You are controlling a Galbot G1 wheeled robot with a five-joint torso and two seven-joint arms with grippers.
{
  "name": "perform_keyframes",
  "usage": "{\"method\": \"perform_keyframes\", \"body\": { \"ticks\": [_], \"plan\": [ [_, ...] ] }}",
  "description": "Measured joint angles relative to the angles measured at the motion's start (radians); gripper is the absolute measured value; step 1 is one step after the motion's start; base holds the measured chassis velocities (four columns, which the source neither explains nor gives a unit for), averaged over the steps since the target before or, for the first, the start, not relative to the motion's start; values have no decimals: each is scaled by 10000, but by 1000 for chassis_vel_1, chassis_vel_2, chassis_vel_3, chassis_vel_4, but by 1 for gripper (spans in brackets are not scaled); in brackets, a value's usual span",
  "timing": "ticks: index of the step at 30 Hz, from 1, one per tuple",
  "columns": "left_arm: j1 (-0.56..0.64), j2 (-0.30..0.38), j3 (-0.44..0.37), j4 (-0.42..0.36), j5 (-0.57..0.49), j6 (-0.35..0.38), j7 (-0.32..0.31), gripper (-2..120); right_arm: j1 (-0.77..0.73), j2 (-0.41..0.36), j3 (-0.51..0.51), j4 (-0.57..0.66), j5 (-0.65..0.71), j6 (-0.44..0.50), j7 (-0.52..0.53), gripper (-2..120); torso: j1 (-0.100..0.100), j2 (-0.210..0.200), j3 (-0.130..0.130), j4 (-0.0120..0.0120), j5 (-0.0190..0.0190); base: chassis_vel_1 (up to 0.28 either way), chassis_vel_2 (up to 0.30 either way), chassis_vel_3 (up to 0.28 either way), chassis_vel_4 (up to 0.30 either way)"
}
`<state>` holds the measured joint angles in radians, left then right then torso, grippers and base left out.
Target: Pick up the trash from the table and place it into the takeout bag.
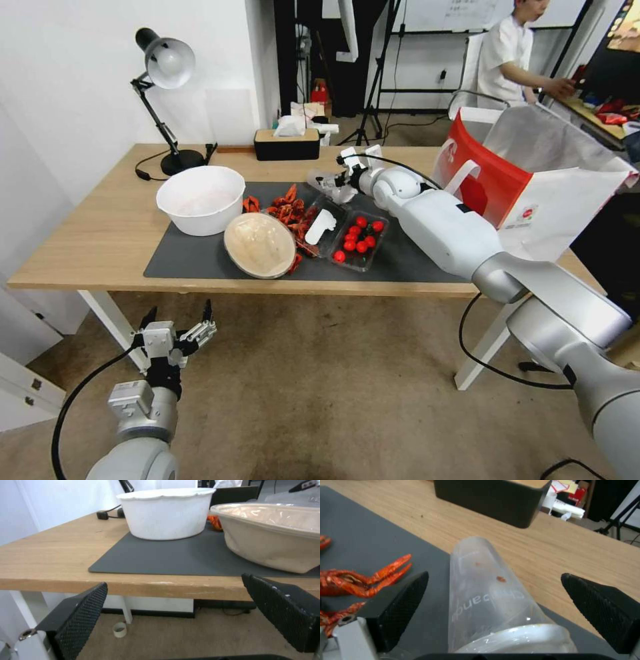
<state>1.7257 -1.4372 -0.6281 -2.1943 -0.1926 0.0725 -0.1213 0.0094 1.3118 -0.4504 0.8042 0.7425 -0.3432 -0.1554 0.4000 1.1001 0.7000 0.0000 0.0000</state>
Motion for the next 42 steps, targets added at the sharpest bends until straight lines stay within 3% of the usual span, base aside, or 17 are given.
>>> {"method": "perform_keyframes", "body": {
  "ticks": [33,38,42],
  "plan": [
    [24,-14,-30,-67,-7,-70,5,100,-229,-324,-34,-119,-191,-178,-128,99,0,0,0,0,0,0,0,0,0],
    [13,-7,-25,-81,-6,-74,2,100,-289,-394,-38,-10,-160,-178,-141,82,0,0,0,-1,0,0,0,0,0],
    [16,-3,-23,-90,-4,-77,0,100,-304,-421,-38,33,-148,-178,-154,78,0,0,0,0,0,0,0,0,0]
  ]
}}
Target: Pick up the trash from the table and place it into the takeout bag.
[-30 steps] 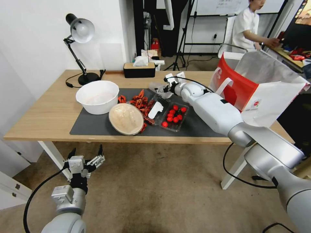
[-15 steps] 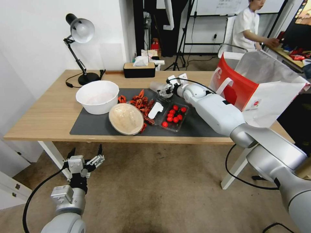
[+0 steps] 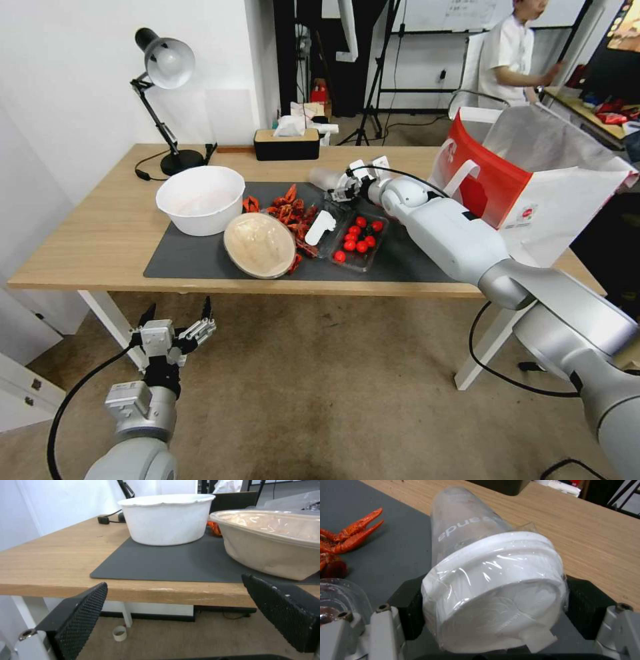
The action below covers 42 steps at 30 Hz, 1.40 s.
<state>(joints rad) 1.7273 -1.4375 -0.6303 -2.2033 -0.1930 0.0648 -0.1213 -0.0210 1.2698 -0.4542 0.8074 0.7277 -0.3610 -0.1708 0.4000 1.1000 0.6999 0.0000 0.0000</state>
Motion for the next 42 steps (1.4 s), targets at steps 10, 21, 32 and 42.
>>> {"method": "perform_keyframes", "body": {
  "ticks": [10,21,32,42],
  "plan": [
    [3,1,20,-47,17,-1,-5,100,-15,-231,36,331,129,20,-30,78,0,-2,1,0,0,0,0,0,0],
    [14,-7,44,-139,44,22,-6,100,-247,-1277,421,2172,492,106,277,78,0,-2,1,-2,2,0,0,0,0],
    [130,-33,53,-358,135,59,-10,100,-899,-2380,505,5144,1030,108,891,78,0,-1,0,-1,1,0,0,0,0],
    [286,-38,-13,-514,126,59,-32,100,-1674,-3088,1423,7296,1342,108,2429,78,0,0,0,-1,1,0,0,0,0]
  ]
}}
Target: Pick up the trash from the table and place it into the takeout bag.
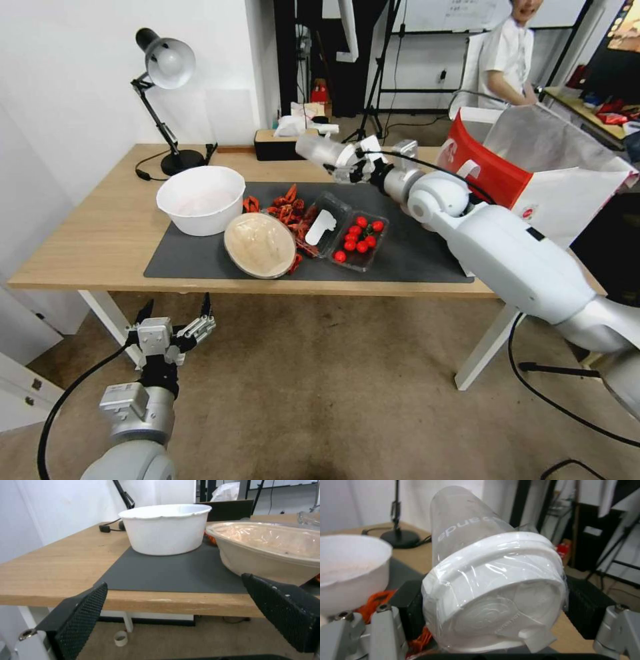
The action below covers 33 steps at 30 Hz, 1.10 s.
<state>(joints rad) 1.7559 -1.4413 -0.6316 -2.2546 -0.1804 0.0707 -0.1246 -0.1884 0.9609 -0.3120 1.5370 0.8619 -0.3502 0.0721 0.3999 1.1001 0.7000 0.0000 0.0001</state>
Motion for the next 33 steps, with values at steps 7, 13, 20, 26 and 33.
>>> {"method": "perform_keyframes", "body": {
  "ticks": [7,13,20,26,33],
  "plan": [
    [49,-28,5,-73,10,-18,-6,100,-715,-609,1281,1722,182,9,1806,78,-1,0,0,1,2,0,0,0,0],
    [68,-58,58,-61,57,-44,-9,100,-1296,-1578,2361,2618,-147,11,4060,78,-1,0,0,-2,1,0,0,0,0],
    [100,-98,164,-4,212,-73,-9,100,-2211,-2310,3791,3277,15,-495,4974,78,-1,0,0,-4,2,0,0,0,0],
    [139,-74,219,-6,265,-81,4,100,-2885,-2754,4454,3631,380,-991,5718,78,-1,0,0,1,1,0,0,0,0],
    [165,-116,350,4,366,-81,14,100,-3393,-2918,4792,3777,531,-1206,6192,78,-1,0,0,1,-1,0,0,0,0]
  ]
}}
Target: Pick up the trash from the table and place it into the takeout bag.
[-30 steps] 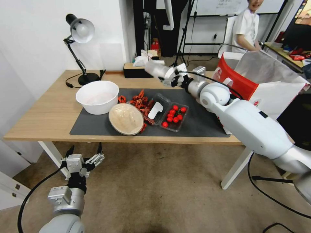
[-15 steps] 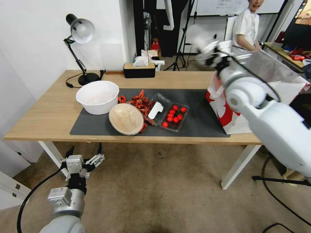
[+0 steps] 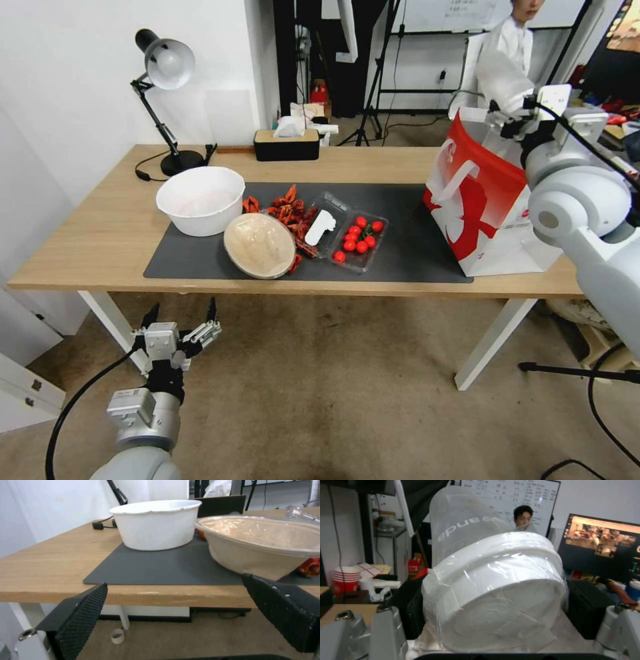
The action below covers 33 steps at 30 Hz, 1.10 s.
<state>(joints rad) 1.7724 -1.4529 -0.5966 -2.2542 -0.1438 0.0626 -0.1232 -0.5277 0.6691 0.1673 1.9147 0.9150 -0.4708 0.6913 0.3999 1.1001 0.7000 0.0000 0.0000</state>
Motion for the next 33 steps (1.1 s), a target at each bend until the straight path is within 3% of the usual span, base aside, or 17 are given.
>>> {"method": "perform_keyframes", "body": {
  "ticks": [8,10,16,30,33],
  "plan": [
    [-37,-22,64,-14,14,0,7,100,-190,19,114,53,69,-30,395,78,0,0,0,1,-2,0,0,0,0],
    [-45,-23,65,-2,14,-8,10,100,-406,26,265,121,86,-32,466,89,0,-1,0,0,0,0,0,0,0],
    [-88,45,7,67,-99,-43,3,100,-679,18,476,135,116,-2,408,100,0,-1,0,-1,0,0,0,0,0],
    [-121,96,-51,27,-166,-20,-6,100,-856,-48,738,530,71,529,207,100,1,-1,0,-1,0,0,0,0,0],
    [-111,82,-50,15,-167,-17,-8,100,-1056,-174,919,918,70,1218,-346,100,1,-1,0,-1,-1,0,0,0,0]
  ]
}}
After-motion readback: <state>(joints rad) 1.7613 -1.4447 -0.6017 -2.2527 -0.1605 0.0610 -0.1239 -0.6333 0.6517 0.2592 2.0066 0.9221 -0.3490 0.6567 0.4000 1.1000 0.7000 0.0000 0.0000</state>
